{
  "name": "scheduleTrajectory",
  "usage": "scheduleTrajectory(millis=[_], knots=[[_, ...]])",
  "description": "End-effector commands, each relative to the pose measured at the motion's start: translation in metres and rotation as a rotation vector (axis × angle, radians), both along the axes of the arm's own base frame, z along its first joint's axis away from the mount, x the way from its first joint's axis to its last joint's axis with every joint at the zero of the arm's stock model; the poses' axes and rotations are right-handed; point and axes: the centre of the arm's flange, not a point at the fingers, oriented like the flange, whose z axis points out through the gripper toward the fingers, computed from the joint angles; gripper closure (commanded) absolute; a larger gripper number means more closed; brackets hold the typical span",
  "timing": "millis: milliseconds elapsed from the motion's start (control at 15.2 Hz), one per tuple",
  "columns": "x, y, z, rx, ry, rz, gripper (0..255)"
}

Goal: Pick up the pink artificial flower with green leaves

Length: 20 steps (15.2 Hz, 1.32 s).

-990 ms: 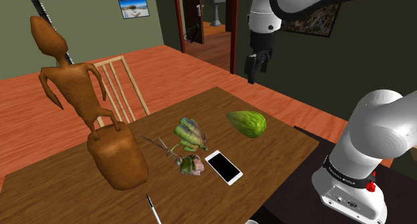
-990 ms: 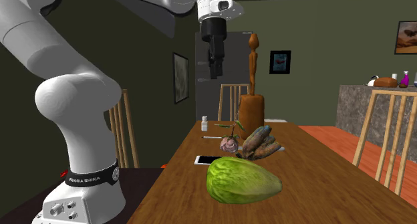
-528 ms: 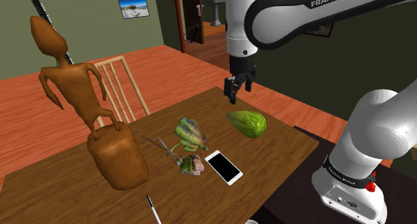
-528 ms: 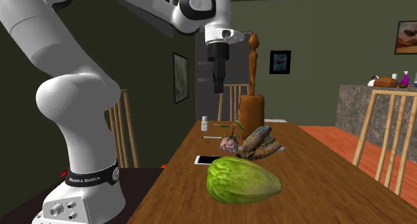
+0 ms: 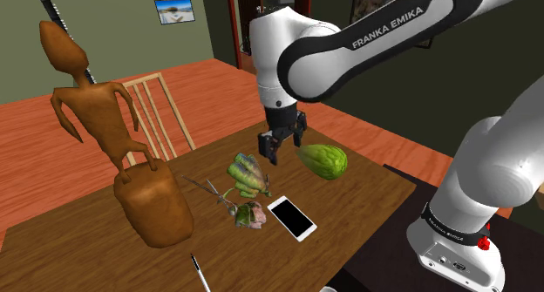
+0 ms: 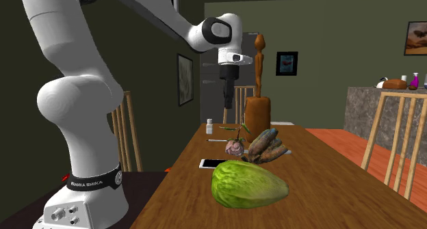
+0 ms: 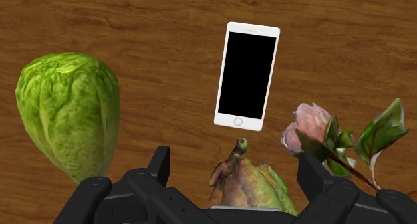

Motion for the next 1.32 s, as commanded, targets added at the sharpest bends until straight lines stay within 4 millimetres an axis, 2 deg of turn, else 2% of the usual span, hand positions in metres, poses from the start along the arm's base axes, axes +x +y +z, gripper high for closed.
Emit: scheduleTrajectory(millis=[0, 792, 1254], knots=[[0.005, 0.019, -0.014, 0.001, 0.01, -0.019, 0], [0.052, 0.144, -0.104, 0.002, 0.071, -0.114, 0], [0.053, 0.147, -0.137, 0.002, 0.073, -0.116, 0]])
